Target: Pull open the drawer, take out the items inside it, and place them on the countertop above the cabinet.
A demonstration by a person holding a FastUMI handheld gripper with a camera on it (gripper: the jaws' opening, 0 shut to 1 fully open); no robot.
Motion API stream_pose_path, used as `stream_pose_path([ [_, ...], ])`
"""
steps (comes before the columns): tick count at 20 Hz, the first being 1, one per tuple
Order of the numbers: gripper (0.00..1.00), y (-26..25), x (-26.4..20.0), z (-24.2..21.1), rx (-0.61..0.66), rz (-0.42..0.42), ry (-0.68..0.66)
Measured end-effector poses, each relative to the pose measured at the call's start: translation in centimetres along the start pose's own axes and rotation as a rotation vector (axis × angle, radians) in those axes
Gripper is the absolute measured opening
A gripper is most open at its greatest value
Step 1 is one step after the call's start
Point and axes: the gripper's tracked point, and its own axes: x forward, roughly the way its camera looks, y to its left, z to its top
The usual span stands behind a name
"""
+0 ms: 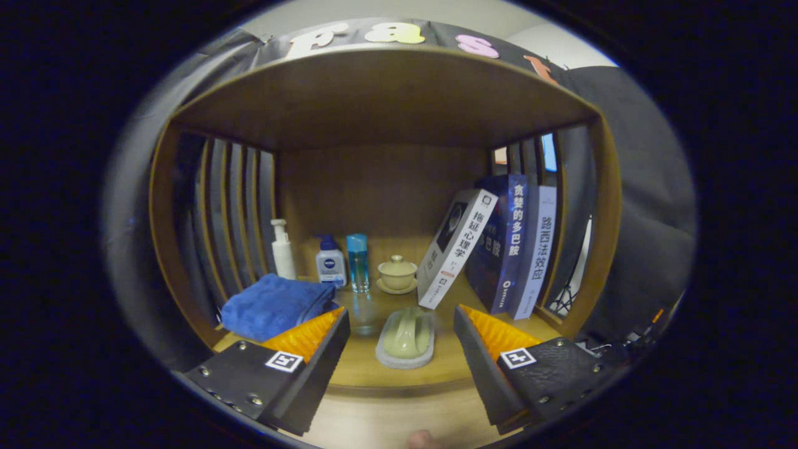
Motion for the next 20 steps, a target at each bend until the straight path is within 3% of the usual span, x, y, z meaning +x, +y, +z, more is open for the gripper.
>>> stream_pose_path([
  [6,0.99,-0.7,-9.8,1.5,-0.039,0.031,-0.056],
  [13,0.99,-3.7,-21.3,-5.4,-0.109,-0.016,-0.080],
  [20,0.99,-4.4,-26.9,-10.7,-0.082,-0.012,-0.068],
])
